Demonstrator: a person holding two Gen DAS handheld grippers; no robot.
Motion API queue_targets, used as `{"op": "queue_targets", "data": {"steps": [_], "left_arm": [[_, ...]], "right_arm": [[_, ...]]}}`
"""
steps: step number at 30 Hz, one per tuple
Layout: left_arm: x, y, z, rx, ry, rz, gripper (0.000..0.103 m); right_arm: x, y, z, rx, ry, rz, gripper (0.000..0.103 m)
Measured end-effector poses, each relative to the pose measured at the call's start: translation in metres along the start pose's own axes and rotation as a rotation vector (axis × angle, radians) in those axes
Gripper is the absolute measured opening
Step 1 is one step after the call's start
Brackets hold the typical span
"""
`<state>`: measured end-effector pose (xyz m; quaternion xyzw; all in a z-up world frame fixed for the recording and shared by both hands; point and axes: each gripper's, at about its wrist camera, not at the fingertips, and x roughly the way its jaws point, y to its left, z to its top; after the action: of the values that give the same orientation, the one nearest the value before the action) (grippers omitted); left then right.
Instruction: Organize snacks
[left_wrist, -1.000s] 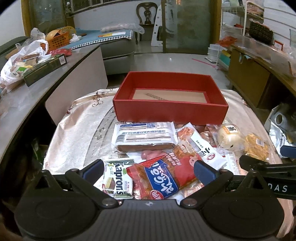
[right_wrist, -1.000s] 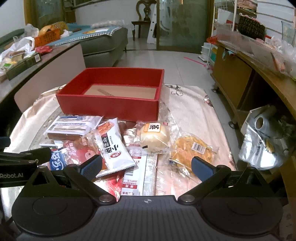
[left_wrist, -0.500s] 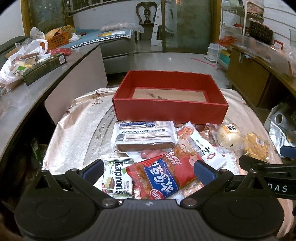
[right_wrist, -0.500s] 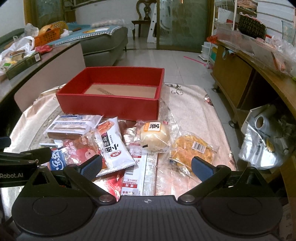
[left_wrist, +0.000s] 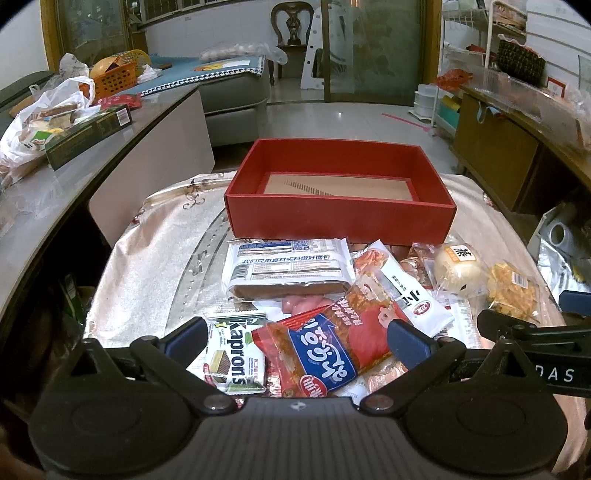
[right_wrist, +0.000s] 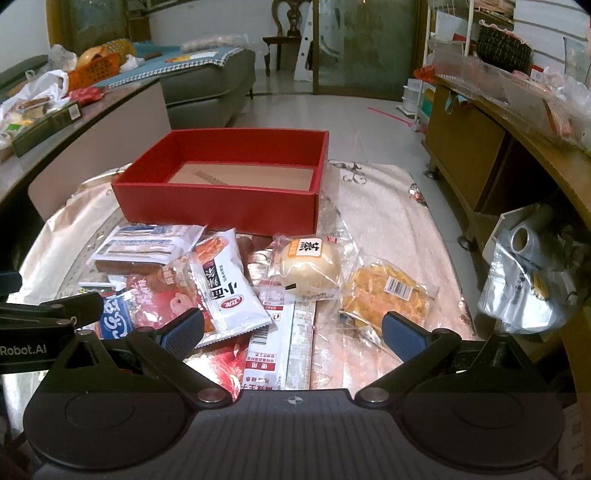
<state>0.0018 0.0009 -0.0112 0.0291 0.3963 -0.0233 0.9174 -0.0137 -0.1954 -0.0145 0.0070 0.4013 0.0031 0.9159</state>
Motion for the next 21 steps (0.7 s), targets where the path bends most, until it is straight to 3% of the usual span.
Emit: {"op": "queue_targets", "data": {"steps": [21], "left_arm": [[-0.0001,0.0001,-0.0008,0.002,0.005,-0.004,0.099]], "right_arm": [[0.0033,0.0023,-0.0011,-0.007,0.017,0.001,0.103]]}}
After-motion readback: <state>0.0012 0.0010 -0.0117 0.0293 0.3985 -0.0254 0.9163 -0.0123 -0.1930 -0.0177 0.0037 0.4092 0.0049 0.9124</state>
